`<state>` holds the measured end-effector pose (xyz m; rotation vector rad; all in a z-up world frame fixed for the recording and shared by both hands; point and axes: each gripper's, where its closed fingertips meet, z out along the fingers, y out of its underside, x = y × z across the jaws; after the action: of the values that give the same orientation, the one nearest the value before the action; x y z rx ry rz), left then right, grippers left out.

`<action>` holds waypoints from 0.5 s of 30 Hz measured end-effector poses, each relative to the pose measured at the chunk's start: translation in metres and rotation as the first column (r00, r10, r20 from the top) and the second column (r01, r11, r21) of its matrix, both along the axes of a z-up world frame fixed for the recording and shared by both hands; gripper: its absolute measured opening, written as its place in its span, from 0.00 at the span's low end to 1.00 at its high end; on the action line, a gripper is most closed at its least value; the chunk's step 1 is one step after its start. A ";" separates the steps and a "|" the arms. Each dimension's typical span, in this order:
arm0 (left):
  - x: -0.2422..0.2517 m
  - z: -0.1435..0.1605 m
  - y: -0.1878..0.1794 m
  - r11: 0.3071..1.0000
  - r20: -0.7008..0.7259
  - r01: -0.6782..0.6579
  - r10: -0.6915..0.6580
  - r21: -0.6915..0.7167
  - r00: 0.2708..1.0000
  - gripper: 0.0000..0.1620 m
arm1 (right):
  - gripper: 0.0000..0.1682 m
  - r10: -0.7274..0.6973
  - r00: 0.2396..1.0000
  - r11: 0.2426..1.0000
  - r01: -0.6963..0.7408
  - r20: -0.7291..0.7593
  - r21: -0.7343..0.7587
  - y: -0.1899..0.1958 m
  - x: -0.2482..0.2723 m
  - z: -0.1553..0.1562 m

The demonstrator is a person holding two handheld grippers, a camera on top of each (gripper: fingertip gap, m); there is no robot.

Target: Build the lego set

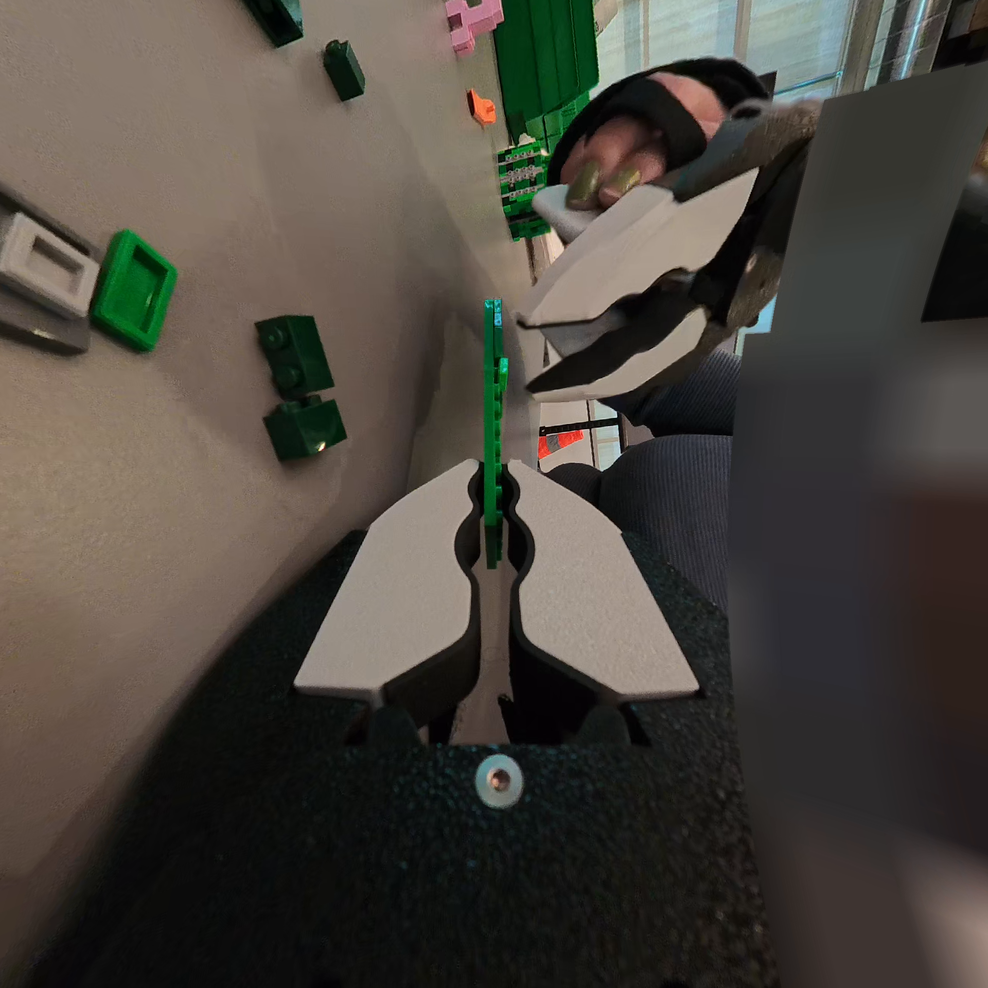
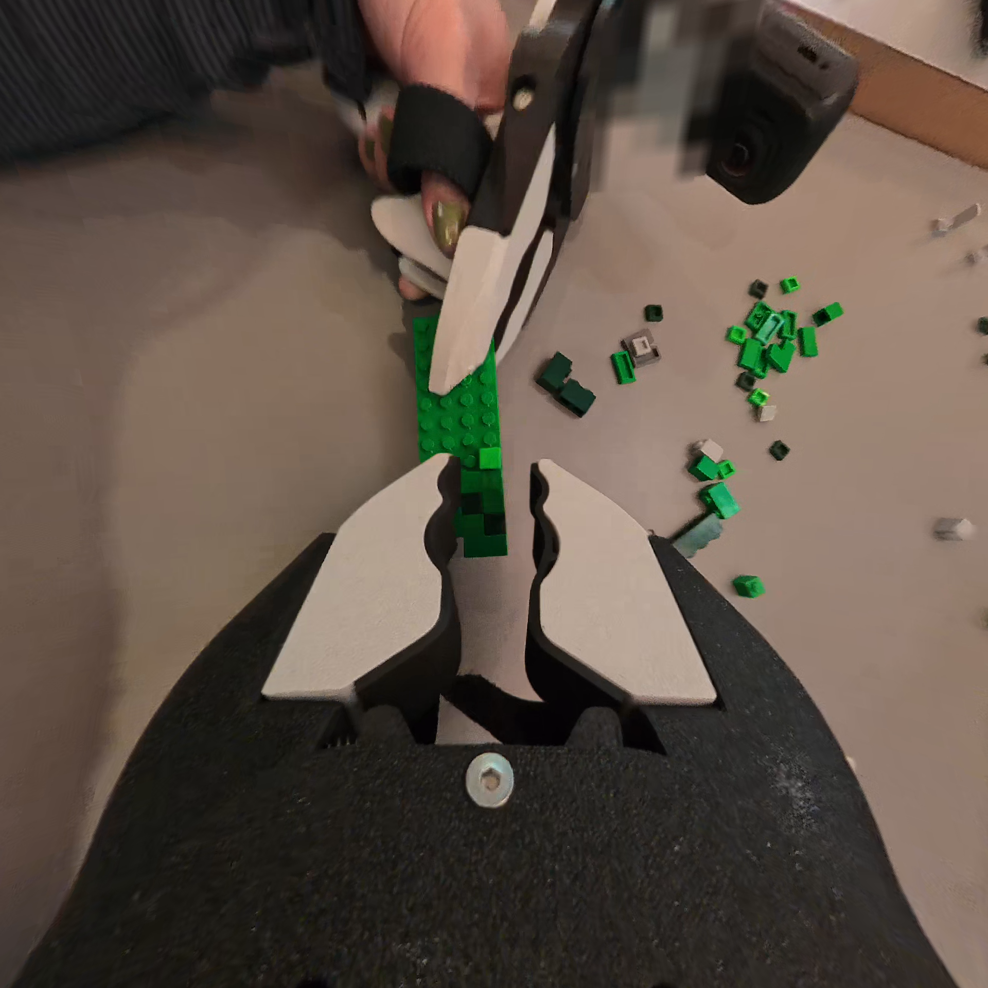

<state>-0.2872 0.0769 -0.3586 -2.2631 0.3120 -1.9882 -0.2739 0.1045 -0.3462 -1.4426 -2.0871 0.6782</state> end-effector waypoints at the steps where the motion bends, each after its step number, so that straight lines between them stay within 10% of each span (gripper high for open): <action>1: 0.000 0.000 0.000 1.000 0.000 0.002 -0.002 0.000 1.000 0.03 | 0.16 -0.014 1.000 0.995 0.013 -0.016 -0.096 0.000 -0.001 0.004; 7: 0.000 0.001 -0.002 1.000 0.015 0.018 -0.018 0.006 1.000 0.03 | 0.21 0.039 0.979 0.721 0.112 0.201 -0.684 -0.001 0.001 0.002; 15: 0.000 0.002 -0.003 1.000 0.019 0.023 -0.023 0.008 1.000 0.03 | 0.15 0.189 0.933 0.459 0.191 0.306 -0.868 -0.011 -0.001 -0.006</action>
<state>-0.2872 0.0743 -0.3568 -2.2446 0.3443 -2.0151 -0.2751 0.0931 -0.3519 -2.2563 -2.0232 1.8537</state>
